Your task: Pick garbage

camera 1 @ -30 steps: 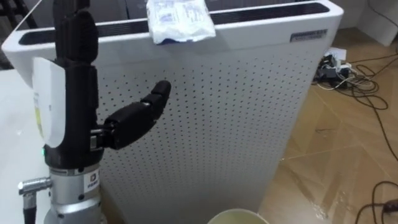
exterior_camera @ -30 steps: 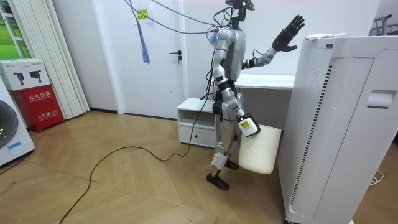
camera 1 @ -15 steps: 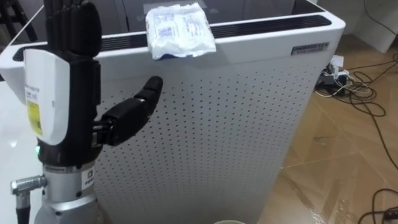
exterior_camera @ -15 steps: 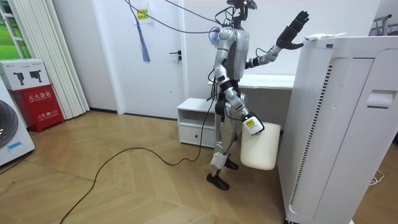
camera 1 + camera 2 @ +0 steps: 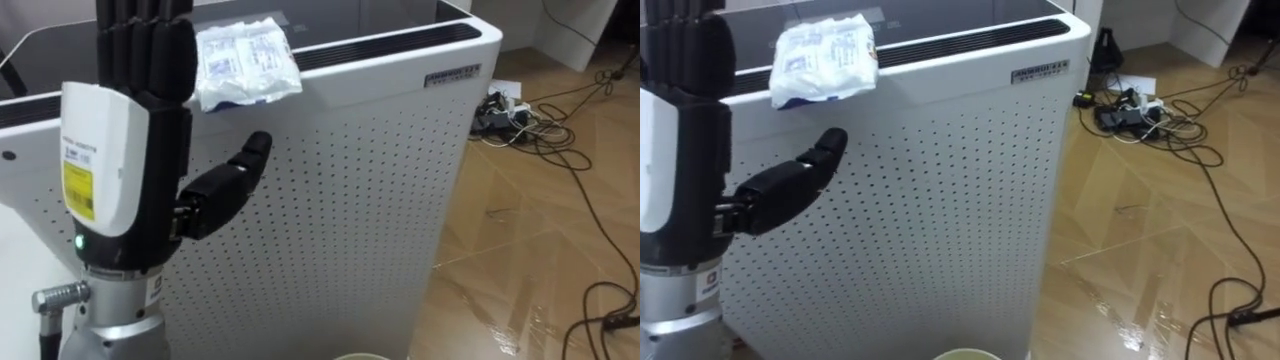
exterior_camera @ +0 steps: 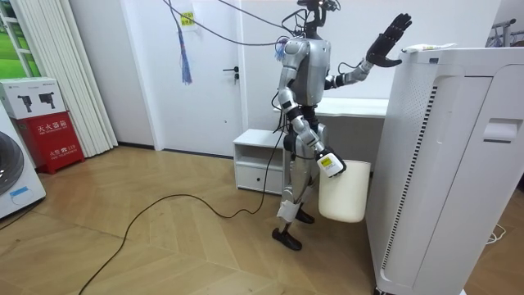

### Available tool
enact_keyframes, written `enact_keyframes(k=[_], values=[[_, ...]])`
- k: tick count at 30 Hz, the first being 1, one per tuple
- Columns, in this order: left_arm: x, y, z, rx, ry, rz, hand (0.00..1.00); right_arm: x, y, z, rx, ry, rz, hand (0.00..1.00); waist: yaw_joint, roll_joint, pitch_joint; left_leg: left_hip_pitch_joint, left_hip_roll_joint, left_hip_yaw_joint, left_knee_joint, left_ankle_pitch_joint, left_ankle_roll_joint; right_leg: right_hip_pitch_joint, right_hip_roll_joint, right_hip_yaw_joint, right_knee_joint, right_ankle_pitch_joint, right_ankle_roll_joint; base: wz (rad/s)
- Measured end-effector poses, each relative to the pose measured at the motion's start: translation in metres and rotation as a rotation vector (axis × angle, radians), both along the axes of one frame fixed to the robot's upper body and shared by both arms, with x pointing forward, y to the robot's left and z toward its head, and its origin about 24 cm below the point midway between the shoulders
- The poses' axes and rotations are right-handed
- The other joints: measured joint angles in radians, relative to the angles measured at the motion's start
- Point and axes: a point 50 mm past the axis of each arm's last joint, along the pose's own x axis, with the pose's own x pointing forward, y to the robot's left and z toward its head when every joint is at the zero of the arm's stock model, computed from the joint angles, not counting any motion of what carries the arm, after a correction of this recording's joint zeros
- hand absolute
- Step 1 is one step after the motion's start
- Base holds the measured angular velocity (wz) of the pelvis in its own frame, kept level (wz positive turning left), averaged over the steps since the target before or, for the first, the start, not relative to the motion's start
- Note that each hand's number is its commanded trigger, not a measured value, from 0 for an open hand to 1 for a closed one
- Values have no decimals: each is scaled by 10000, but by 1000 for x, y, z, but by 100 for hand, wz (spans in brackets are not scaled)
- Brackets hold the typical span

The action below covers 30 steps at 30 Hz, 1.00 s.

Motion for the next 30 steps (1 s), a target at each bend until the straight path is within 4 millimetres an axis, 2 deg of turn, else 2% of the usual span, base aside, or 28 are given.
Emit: enact_keyframes(k=[11, 17, 21, 27, 30], values=[[4, 4, -3, 1416, 646, 370, 0, 0, 0, 0, -9, 37, 69, 100, -306, 28, 13, -3, 12, 25, -67, 0, 0, 24, 9, 18, -120, 6, -8, 0], [7, 3, 1, 1802, 650, 423, 0, 0, 0, 0, -122, 64, 228, 100, -376, 242, 121, 8, 9, 63, -86, 0, 0, 5, 26, 124, -125, 7, -6, -1], [11, 1, 8, 2108, 269, 532, 0, -1, 1, -1, -156, 148, 473, 100, -380, 285, 107, 57, 16, 96, -102, 0, -1, 20, 42, 177, -122, 7, -6, -4], [13, 3, 8, 2225, 499, 657, 0, -1, 1, -1, -143, 289, 470, 100, -398, 289, 104, 134, 12, 164, -112, 0, 0, 67, 43, 242, -116, 8, -4, -3], [15, 7, 6, 2395, 648, 832, 0, -1, -1, -1, -167, 319, 558, 100, -398, 342, 69, 152, 12, 169, -122, 0, 0, 74, 43, 243, -110, 9, -2, 0]])
